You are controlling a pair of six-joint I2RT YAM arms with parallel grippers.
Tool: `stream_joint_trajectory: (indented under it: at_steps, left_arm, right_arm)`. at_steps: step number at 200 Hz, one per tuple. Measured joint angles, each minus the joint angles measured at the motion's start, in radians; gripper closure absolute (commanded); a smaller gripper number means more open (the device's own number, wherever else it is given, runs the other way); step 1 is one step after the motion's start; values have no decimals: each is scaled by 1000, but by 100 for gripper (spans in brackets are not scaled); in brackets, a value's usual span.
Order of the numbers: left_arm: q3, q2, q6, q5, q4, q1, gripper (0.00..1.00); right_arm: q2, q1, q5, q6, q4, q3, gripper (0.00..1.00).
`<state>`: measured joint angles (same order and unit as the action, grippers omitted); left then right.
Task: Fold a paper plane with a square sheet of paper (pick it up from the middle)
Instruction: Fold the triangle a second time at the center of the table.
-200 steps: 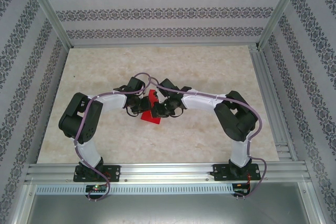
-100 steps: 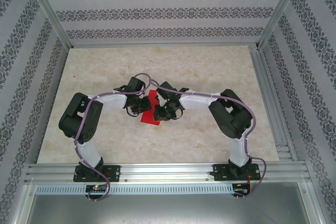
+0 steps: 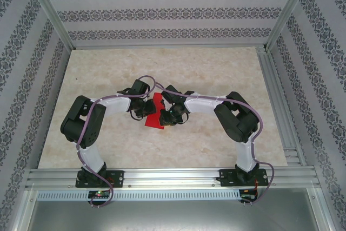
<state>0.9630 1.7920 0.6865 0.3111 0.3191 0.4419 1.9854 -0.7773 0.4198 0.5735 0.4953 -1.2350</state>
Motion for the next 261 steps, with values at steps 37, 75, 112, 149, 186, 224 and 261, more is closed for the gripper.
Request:
stream_joint_trajectory:
  at_steps: [37,75,112,149,186,224,261]
  left_arm:
    - [0,0,0,-3,0,4,87]
    - [3,0,0,-7,4,5,87]
    - [3,0,1,-7,4,5,87]
    - [3,0,4,-7,4,5,87]
    - [3,0,4,-7,5,5,87]
    - [5,1,4,-7,7,5,87]
    - [7,3,4,-7,10,5,87]
  right_arm:
    - [-26,0,-9,-15,11,0,85]
    - [-67,-16,-11,-19,5,-20,85]
    - [-35,-45,-11,-18,-2,-48,85]
    - [-6,-47,-28,-18,0,-53,85]
    - [11,-45,-46,-18,11,-52,85]
    - [11,-45,-54,-18,22,-50,85]
    - [11,-45,-53,-19,19,-33,85]
